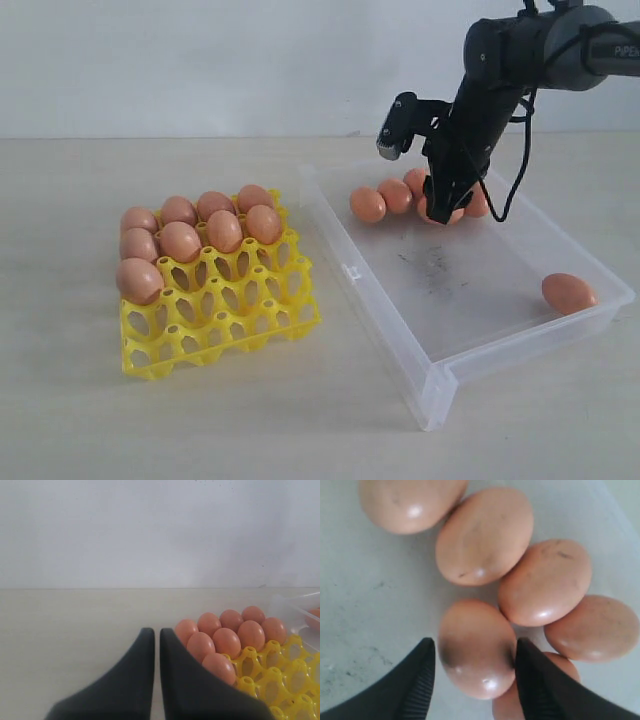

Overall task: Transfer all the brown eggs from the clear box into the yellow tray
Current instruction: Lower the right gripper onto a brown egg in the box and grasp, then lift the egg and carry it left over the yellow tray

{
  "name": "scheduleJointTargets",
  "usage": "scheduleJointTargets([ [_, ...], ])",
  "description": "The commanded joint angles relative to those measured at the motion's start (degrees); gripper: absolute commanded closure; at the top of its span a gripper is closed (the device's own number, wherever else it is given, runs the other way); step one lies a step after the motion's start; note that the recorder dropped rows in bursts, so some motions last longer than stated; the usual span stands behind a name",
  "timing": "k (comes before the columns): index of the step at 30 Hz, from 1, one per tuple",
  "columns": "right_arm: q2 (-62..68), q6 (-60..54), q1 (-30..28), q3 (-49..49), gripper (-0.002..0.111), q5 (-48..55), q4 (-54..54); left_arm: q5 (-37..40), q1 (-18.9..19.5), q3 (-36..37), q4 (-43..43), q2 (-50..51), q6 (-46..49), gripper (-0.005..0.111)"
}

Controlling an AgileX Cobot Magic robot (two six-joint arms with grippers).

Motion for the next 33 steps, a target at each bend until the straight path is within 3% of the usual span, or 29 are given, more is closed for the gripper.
scheduleJointTargets([
  [1, 1.73, -0.06, -1.39, -0.87, 0.064, 1.81, -0.48, -0.67, -0.38, 0.22, -0.30, 0.18, 0.30, 0.103],
  [18, 5.70, -0.24, -1.70, -0.87, 0.065, 0.05, 3.26, -0.67, -0.38, 0.22, -0.30, 0.18, 0.30, 0.103],
  [20, 5.92, 1.63, -1.70, -0.87, 0.076, -0.76, 3.44, -0.67, -0.38, 0.22, -0.30, 0.18, 0.30, 0.103],
  [23, 5.91, 5.48, -1.70, -0.87, 0.108, -2.86, 4.41, -0.67, -0.38, 0.22, -0.30, 0.18, 0.30, 0.103],
  [25, 5.68, 8.44, -1.70, -0.87, 0.108, -5.72, 6.19, -0.67, -0.38, 0.22, -0.30, 0.18, 0.30, 0.103],
  [30, 4.93, 11.02, -3.41, -0.54, 0.109, -10.70, 27.56, -0.67, -0.38, 0.22, -0.30, 0.18, 0.30, 0.103],
  [33, 4.12, 2.15, -4.05, 2.56, 0.109, -13.01, 45.11, -0.67, -0.38, 0.22, -0.30, 0.18, 0.30, 0.103],
])
